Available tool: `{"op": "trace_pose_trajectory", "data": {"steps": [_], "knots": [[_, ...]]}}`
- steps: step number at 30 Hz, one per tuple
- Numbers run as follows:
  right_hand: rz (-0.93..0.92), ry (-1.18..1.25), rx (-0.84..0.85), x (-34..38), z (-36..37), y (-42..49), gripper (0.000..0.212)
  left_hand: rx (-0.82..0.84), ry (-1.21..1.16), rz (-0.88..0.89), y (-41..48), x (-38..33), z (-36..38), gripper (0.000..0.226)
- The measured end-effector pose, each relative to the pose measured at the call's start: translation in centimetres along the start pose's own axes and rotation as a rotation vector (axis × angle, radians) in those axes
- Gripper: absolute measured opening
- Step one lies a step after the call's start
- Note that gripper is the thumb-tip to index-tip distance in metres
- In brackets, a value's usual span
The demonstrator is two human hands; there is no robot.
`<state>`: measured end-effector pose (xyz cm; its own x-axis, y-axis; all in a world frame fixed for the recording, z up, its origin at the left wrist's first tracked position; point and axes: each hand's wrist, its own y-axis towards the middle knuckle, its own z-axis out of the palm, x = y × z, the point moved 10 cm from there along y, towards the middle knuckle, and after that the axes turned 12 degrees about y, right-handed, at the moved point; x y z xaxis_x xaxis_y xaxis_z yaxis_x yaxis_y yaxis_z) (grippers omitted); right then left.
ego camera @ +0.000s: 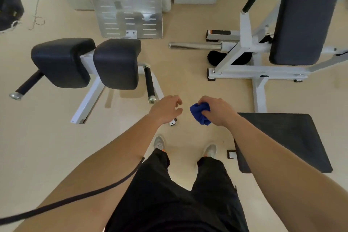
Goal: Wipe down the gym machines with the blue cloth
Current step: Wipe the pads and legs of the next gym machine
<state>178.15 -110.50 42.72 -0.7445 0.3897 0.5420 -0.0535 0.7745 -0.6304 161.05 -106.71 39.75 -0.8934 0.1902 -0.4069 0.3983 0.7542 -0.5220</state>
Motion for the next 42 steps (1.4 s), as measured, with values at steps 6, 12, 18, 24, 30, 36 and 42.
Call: {"op": "trace_pose_trajectory", "data": {"steps": [6, 12, 18, 24, 30, 36, 42], "knots": [[-0.191, 0.065, 0.149, -3.1, -1.4, 5.5, 0.019, -0.173, -0.240, -0.109, 2.2, -4.2, 2.7, 0.035], [-0.285, 0.147, 0.321, -8.4, 0.1, 10.7, 0.020, -0.267, -0.307, -0.278, 5.2, -5.3, 10.3, 0.032], [-0.219, 0.244, 0.288, -15.6, 4.7, 17.7, 0.020, -0.286, -0.196, -0.362, 10.8, -3.0, 16.9, 0.020], [-0.092, 0.614, 0.271, -21.4, 11.7, 25.8, 0.011, -0.195, -0.603, -0.519, 16.1, 5.5, 25.9, 0.013], [-0.004, 0.848, 0.582, -24.3, 21.5, 32.6, 0.032, -0.271, -0.755, -0.567, 20.8, 14.3, 32.9, 0.009], [-0.154, 0.827, 0.523, -24.0, 26.0, 40.3, 0.030, -0.379, -0.877, -0.547, 25.2, 20.3, 36.8, 0.016], [-0.227, 0.808, 0.397, -21.3, 27.3, 47.0, 0.028, -0.346, -0.982, -0.261, 30.1, 21.8, 36.7, 0.048]]}}
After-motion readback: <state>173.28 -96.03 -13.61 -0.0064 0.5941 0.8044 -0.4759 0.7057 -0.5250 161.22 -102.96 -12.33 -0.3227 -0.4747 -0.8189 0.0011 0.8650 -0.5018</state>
